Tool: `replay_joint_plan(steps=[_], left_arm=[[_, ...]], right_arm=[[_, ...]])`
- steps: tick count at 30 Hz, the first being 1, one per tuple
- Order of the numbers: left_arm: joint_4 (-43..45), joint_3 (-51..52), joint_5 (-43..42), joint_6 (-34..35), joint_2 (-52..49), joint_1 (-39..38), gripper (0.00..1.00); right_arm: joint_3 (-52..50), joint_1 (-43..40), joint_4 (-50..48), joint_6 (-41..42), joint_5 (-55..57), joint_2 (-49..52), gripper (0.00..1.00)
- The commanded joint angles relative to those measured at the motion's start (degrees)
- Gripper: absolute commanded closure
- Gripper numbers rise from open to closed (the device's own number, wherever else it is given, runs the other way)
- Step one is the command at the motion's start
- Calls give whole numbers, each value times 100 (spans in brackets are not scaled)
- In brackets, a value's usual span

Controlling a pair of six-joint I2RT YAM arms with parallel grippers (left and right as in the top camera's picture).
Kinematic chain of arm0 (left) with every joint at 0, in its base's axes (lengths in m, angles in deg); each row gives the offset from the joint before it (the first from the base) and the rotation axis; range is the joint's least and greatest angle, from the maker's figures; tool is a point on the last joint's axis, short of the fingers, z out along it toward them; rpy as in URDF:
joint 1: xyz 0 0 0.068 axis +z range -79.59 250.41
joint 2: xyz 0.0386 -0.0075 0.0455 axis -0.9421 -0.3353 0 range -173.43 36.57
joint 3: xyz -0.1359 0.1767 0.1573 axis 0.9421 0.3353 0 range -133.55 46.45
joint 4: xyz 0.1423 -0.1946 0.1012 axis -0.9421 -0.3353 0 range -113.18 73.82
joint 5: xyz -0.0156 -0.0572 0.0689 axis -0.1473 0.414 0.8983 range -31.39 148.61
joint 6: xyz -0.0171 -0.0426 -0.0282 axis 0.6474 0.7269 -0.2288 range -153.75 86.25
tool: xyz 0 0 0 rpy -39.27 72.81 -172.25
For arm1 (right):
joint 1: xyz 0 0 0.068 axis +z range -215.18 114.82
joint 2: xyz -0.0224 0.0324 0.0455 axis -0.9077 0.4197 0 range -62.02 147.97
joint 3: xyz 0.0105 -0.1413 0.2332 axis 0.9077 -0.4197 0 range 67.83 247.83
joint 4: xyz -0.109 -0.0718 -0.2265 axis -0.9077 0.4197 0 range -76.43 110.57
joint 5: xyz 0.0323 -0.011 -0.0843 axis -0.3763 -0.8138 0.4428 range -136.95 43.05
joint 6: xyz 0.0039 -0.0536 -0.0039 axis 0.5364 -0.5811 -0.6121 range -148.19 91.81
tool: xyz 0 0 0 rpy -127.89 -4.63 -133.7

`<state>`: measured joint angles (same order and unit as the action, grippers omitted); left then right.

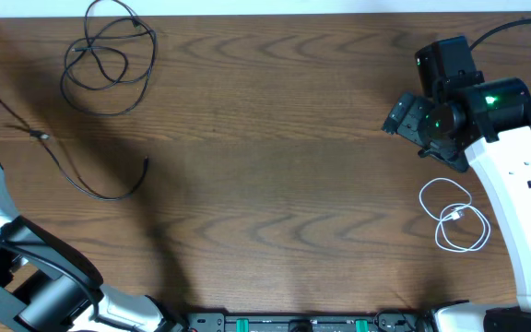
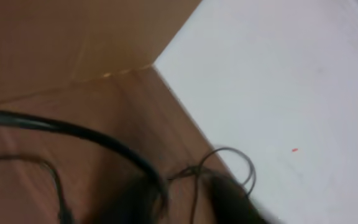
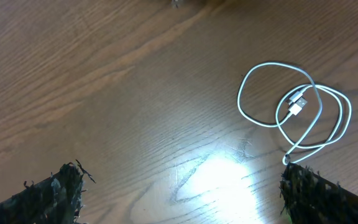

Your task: Untangle cables

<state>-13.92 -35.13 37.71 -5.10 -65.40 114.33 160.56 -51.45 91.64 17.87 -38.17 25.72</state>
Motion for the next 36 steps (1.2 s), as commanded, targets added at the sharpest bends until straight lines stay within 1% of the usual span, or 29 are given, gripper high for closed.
replay_joint_plan(steps=[1,3,8,12,14,17,19,24,30,34,35,36], left_arm=[[-275,-116,232,-94,-310,15,8],[-544,-116,234,-96,-428,15,6],[-1241,-116,199,-96,-498,13,5],[-1851,-116,-256,-96,-498,7,5],[-2361,-114,-260,-114,-498,-31,6],[-2935,-15,-170,-476,-509,-149,6],[-3213,127,142,-592,-509,-275,6],[-3718,470,1169,-538,-509,-662,5],[-3919,715,1751,-350,-509,-1071,6],[-3976,876,2140,-284,-509,-1204,6],[-3976,922,2258,-282,-511,-1220,7],[-3976,964,2400,-282,-511,-1220,11]], right_arm=[[15,22,-4,17,68,13,1],[15,22,-4,15,70,13,1],[15,22,-4,17,70,13,1],[15,22,-4,17,70,13,1],[15,22,-4,17,70,13,1],[15,22,-4,15,70,13,1],[15,22,-4,15,70,13,1],[15,22,-4,17,70,13,1],[15,22,-4,17,70,13,1],[15,22,-4,15,70,13,1],[15,22,-4,17,70,13,1],[15,22,-4,17,68,13,1]])
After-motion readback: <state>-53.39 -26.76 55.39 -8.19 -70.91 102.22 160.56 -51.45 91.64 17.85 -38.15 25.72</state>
